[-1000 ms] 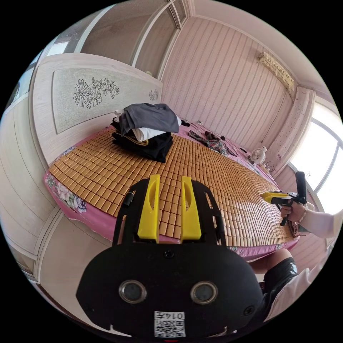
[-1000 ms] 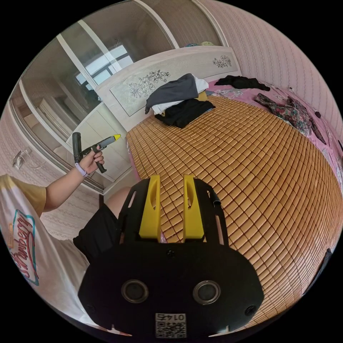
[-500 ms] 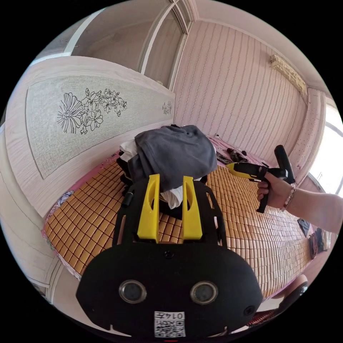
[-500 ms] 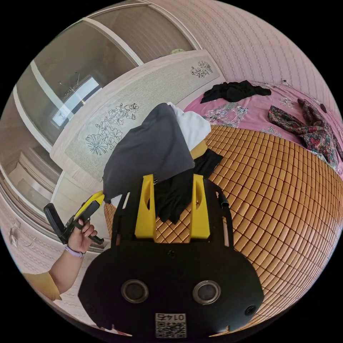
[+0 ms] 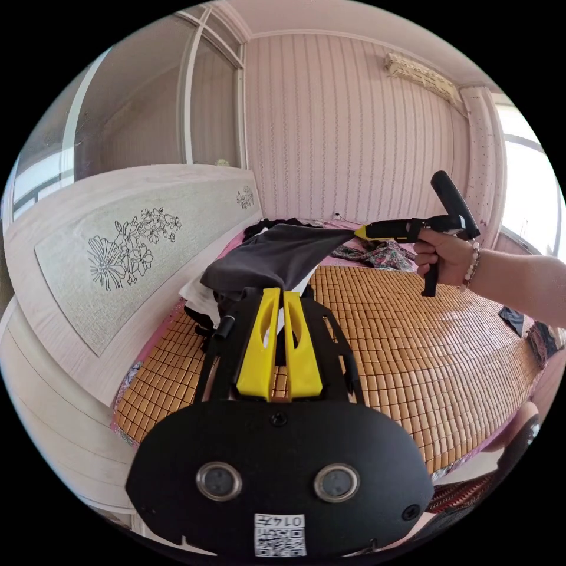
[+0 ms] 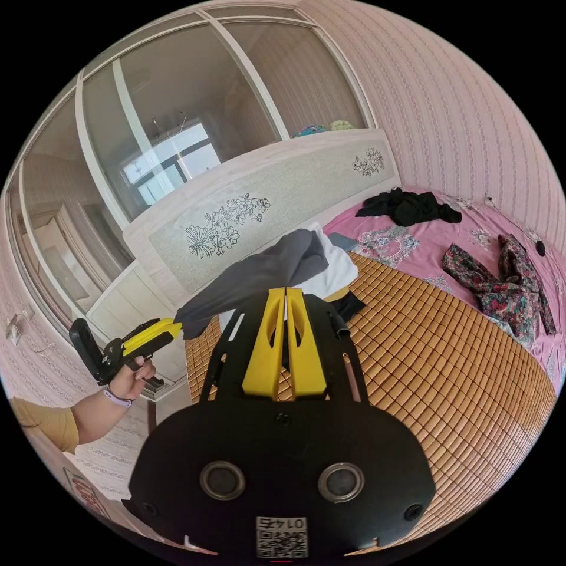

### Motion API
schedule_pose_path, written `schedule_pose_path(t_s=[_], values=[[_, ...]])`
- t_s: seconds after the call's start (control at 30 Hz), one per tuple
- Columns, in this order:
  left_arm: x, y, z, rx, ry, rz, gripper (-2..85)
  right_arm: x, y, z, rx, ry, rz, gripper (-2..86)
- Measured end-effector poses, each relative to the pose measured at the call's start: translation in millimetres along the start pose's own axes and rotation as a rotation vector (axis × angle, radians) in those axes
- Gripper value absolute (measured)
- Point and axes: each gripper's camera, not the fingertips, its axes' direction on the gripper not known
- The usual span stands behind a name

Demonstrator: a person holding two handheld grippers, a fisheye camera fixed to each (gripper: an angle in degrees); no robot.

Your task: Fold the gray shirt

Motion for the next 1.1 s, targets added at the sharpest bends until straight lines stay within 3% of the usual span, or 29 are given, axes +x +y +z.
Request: schedule_pose_path(t_s=[0.13, 0.23, 0.3, 0.4, 0.53, 0.63, 0.83, 0.97, 1.03, 1.1], values=[[83, 5, -47, 0.053, 0.139, 0.137, 0.4, 23, 62, -87, 0.02, 0.032, 0.011, 0.7], [161, 43, -57, 0.004, 0.465, 0.087, 1.7, 58, 138, -136, -0.089, 0.152, 0.094, 1.3], [227, 92, -37, -0.143, 0.715, 0.02, 2.8, 78, 194, -152, -0.235, 0.299, 0.148, 2.2], [285, 152, -21, -0.329, 0.817, -0.014, 3.6, 92, 286, -178, -0.404, 0.453, 0.261, 3.7], [290, 183, -12, -0.435, 0.8, -0.051, 3.6, 64, 364, -190, -0.444, 0.349, 0.329, 5.3], [265, 177, 4, -0.464, 0.699, -0.072, 3.7, 27, 377, -168, -0.427, 0.282, 0.245, 5.8], [241, 146, 53, -0.499, 0.541, -0.039, 4.9, -32, 337, -92, -0.385, 0.186, -0.019, 6.2], [257, 140, 91, -0.529, 0.517, -0.036, 5.9, -37, 309, -50, -0.407, 0.203, -0.108, 5.1], [267, 140, 109, -0.557, 0.518, -0.05, 5.7, -24, 308, -22, -0.506, 0.243, -0.122, 4.4], [282, 141, 127, -0.593, 0.512, -0.038, 5.6, -16, 305, -30, -0.449, 0.223, -0.119, 3.9]])
